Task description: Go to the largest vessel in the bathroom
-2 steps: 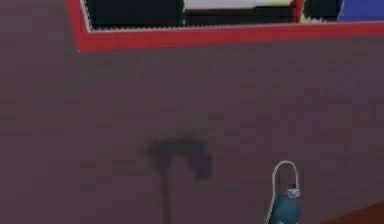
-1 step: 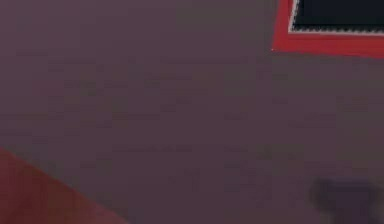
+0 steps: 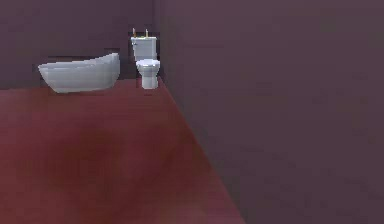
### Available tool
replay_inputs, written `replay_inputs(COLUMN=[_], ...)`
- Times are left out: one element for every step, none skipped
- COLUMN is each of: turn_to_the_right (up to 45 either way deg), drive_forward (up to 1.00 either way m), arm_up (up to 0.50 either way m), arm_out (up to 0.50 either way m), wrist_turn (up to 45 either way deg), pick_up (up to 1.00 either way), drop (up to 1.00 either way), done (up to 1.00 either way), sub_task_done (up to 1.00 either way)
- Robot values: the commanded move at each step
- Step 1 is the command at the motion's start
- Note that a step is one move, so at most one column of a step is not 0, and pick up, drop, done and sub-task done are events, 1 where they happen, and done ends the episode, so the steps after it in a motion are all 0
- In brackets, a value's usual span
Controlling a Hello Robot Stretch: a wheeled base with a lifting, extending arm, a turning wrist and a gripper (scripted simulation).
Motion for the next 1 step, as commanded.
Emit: replay_inputs(turn_to_the_right=[-15.0], drive_forward=[0.00], arm_up=[0.00], arm_out=[0.00], wrist_turn=[0.0], pick_up=[0.00], drop=[0.00], done=[0.00], sub_task_done=[0.00])
